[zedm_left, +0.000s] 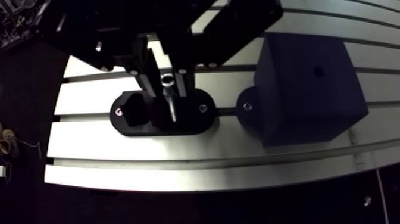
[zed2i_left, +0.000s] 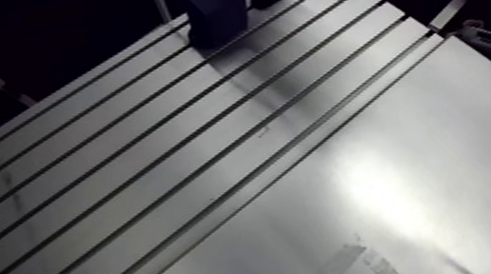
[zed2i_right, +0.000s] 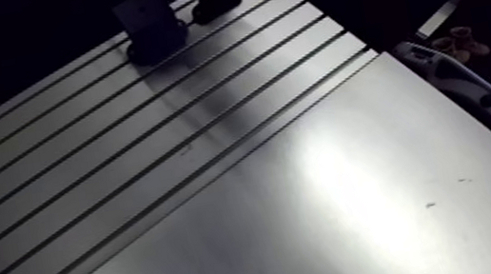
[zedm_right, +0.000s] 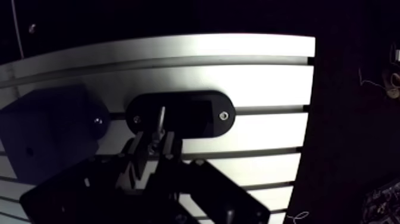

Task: Pick up the M10 bolt and insert it into the hole until fully seated.

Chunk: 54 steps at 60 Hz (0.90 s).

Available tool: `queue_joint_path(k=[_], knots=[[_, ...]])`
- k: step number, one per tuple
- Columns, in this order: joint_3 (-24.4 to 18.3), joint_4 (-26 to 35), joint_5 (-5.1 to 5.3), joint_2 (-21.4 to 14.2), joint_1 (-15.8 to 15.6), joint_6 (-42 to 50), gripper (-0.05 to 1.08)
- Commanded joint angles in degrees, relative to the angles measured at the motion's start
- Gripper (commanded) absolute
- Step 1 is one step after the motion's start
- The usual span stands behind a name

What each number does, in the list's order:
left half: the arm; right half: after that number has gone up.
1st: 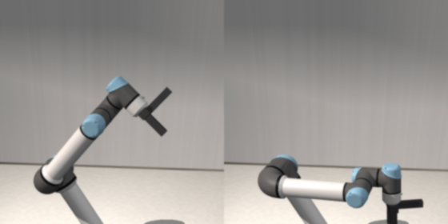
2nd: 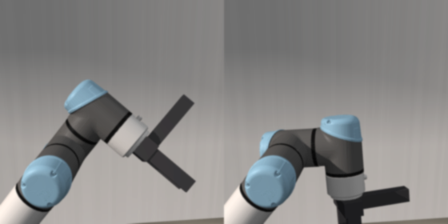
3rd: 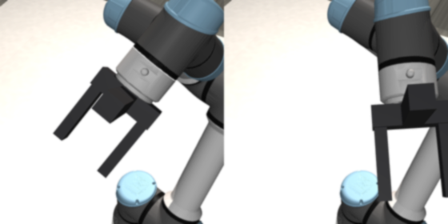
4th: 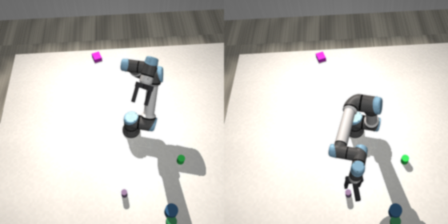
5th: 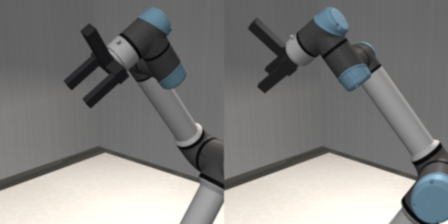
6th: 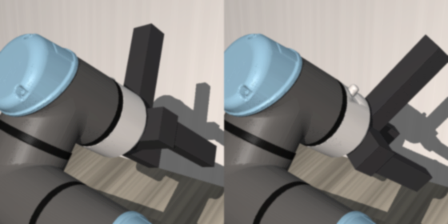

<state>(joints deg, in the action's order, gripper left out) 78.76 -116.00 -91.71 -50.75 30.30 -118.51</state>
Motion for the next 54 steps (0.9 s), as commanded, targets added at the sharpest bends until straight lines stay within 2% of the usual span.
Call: queue_joint_path(k=[1, 33, 45, 54], knots=[[-0.31, 0.02, 0.16, 0.01, -0.06, 0.07, 0.72], [-1.83, 0.46, 0.61, -1.54, -0.06, -0.01, 0.82], [-2.07, 1.65, 1.04, -2.24, -0.58, 0.06, 0.91], [-3.40, 3.42, 0.98, -2.95, -0.67, 0.75, 0.99]])
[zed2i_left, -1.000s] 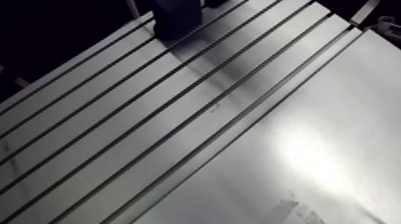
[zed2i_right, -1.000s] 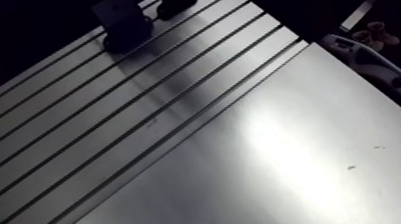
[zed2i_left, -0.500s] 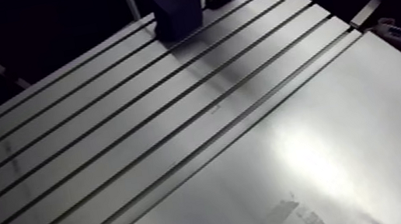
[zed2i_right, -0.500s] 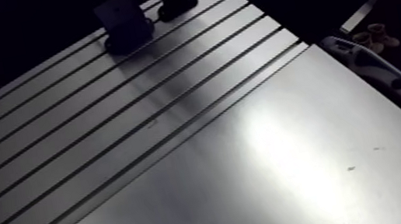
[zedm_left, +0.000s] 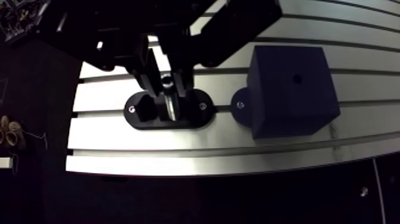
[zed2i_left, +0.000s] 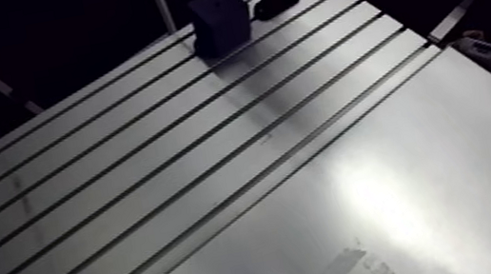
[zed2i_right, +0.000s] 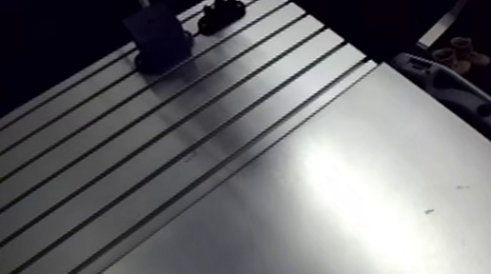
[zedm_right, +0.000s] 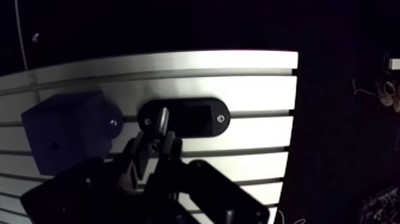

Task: Pick up the M10 bolt and insert it into the hole until fully seated.

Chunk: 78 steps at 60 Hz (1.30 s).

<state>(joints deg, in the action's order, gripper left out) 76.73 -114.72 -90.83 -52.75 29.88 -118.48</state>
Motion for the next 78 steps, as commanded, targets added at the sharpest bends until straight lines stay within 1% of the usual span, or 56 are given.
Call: queue_joint_path(k=[1, 4, 5, 6, 7, 8, 9, 11, 16, 17, 22, 25, 26, 27, 28, 29, 36, 38, 41, 43, 45, 49, 62, 64, 65, 66, 70, 78], knots=[[-1.37, 2.14, 0.09, -0.96, -0.25, 0.73, 0.99], [-2.48, 4.65, 0.08, -1.07, -0.32, 1.16, 1.01], [-2.48, 4.65, 0.08, -1.07, -0.32, 1.16, 1.01], [-3.26, 6.28, 0.08, -1.08, -0.34, 1.26, 1.02], [-3.26, 6.28, 0.08, -1.08, -0.34, 1.26, 1.02], [-4.04, 8.02, 0.16, -1.08, -0.41, 1.72, 1.03], [-4.04, 8.02, 0.16, -1.08, -0.41, 1.72, 1.03], [-5.63, 10.93, 0.17, -1.08, -0.42, 3.10, 1.04], [-7.13, 12.67, 0.09, -1.16, -0.66, 4.02, 1.06], [-7.99, 13.46, 0.08, -1.16, -0.91, 4.38, 1.07], [-9.50, 15.75, -0.08, -1.32, -1.43, 5.00, 1.08], [-11.15, 18.86, -0.10, -1.26, -1.64, 5.30, 1.08], [-11.15, 18.86, -0.10, -1.26, -1.64, 5.30, 1.08], [-11.95, 20.45, -0.10, -1.18, -1.80, 5.32, 1.08], [-11.95, 20.45, -0.10, -1.18, -1.80, 5.32, 1.08], [-12.75, 22.03, -0.02, -1.09, -1.98, 5.32, 1.08], [-15.21, 25.97, -0.01, -0.75, -2.58, 5.41, 1.08], [-16.88, 28.34, -0.17, -0.24, -3.03, 5.48, 1.08], [-17.67, 29.41, -0.26, 0.17, -3.21, 5.64, 1.08], [-19.18, 31.22, -0.43, 0.96, -3.95, 5.83, 1.08], [-19.18, 31.22, -0.43, 0.96, -3.95, 5.83, 1.08], [-20.47, 32.37, -0.70, 2.11, -5.04, 6.01, 1.08], [-21.88, 33.98, -0.87, 3.61, -5.68, 6.69, 1.08], [-22.98, 35.05, -1.20, 4.23, -5.93, 6.89, 1.08], [-22.98, 35.05, -1.20, 4.23, -5.93, 6.89, 1.08], [-23.44, 35.43, -1.53, 4.50, -6.11, 6.98, 1.08], [-24.40, 36.05, -1.91, 4.87, -6.55, 6.98, 1.08], [-25.51, 37.88, -2.10, 5.75, -7.23, 6.99, 1.08]])
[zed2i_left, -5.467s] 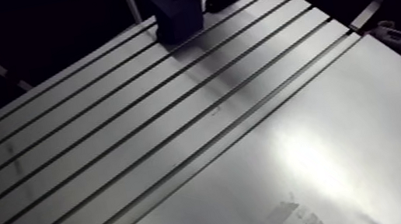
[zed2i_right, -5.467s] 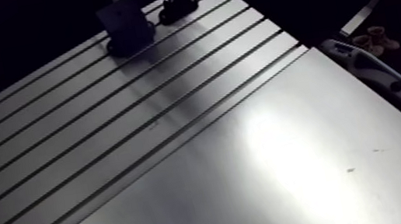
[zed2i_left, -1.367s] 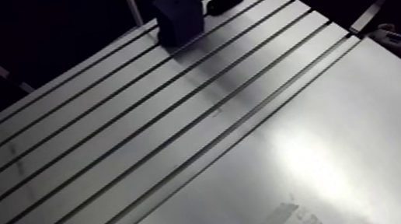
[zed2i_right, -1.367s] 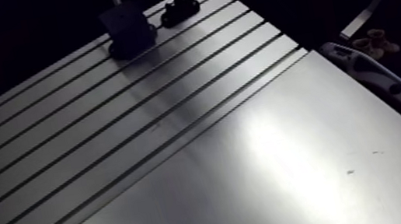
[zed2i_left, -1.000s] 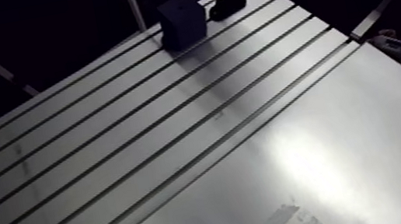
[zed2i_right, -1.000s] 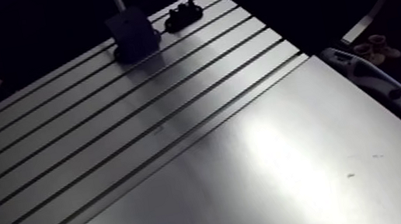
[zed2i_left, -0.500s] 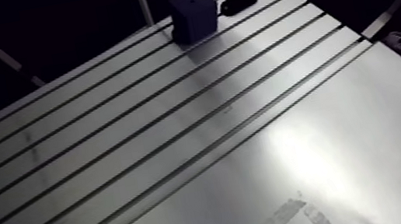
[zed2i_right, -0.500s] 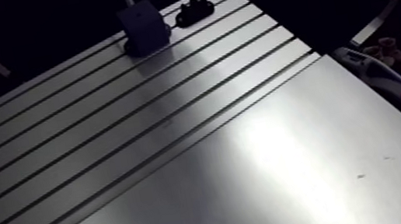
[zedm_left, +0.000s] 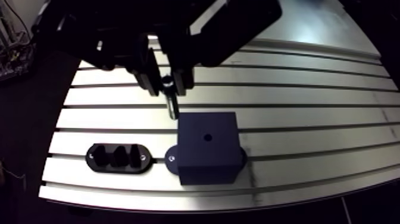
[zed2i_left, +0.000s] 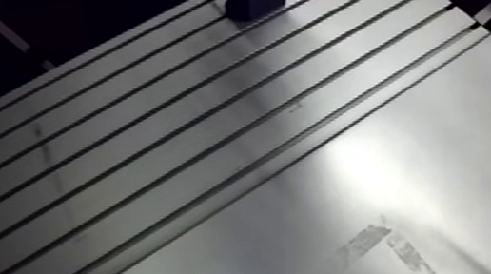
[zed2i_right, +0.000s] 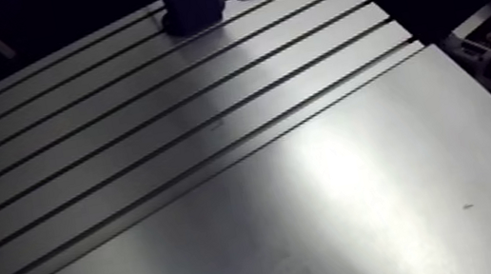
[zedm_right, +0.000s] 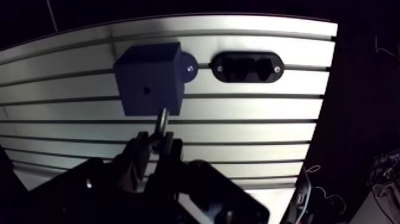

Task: Pick up the M10 bolt and insert it into the hole until fully seated.

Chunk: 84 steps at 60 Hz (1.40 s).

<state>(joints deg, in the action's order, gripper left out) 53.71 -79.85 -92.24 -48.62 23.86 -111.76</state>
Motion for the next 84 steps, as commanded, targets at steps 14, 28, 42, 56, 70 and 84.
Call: queue_joint_path(k=[14, 28, 42, 56, 70, 84], knots=[[-2.27, 3.34, -0.79, 2.34, -2.76, 0.82, 1.08], [-1.91, 3.34, -0.88, 2.35, -3.12, 1.23, 1.08], [-1.48, 3.34, -0.88, 2.53, -3.19, 1.23, 1.08], [-1.55, 2.99, -0.88, 3.22, -3.20, 1.23, 1.08], [-1.47, 2.99, -0.97, 3.41, -3.20, 1.50, 1.08], [-1.20, 3.26, -0.97, 3.59, -3.29, 1.50, 1.08]])
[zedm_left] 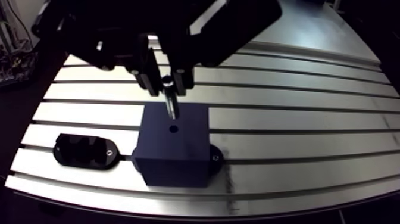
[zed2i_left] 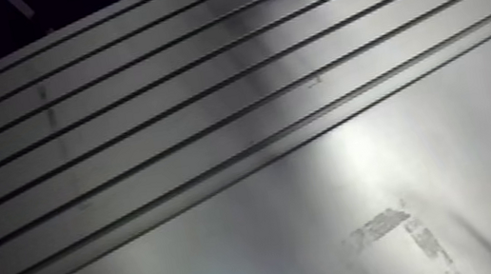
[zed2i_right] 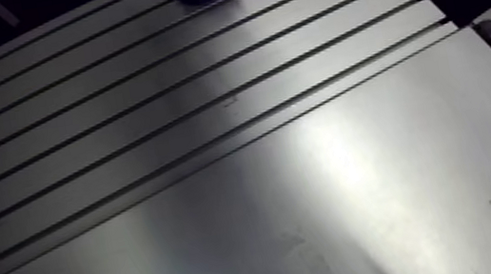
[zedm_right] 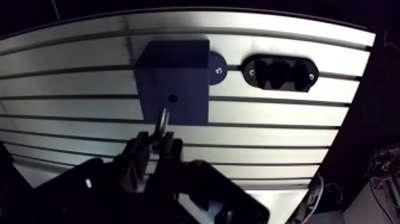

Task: Pick up the M10 bolt and insert it into the hole until fully seated.

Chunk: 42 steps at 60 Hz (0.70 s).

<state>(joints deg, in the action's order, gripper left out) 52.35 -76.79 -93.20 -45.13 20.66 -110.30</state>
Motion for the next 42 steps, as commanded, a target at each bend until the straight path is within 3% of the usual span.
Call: queue_joint_path(k=[1, 10, 42], knots=[[0.16, 0.28, -0.09, 0.10, -0.16, 0.03, 1.08], [0.25, -0.05, -1.40, 0.19, -0.26, 0.44, 1.08], [1.46, -0.41, -1.51, 0.28, -0.44, 0.82, 1.08]])
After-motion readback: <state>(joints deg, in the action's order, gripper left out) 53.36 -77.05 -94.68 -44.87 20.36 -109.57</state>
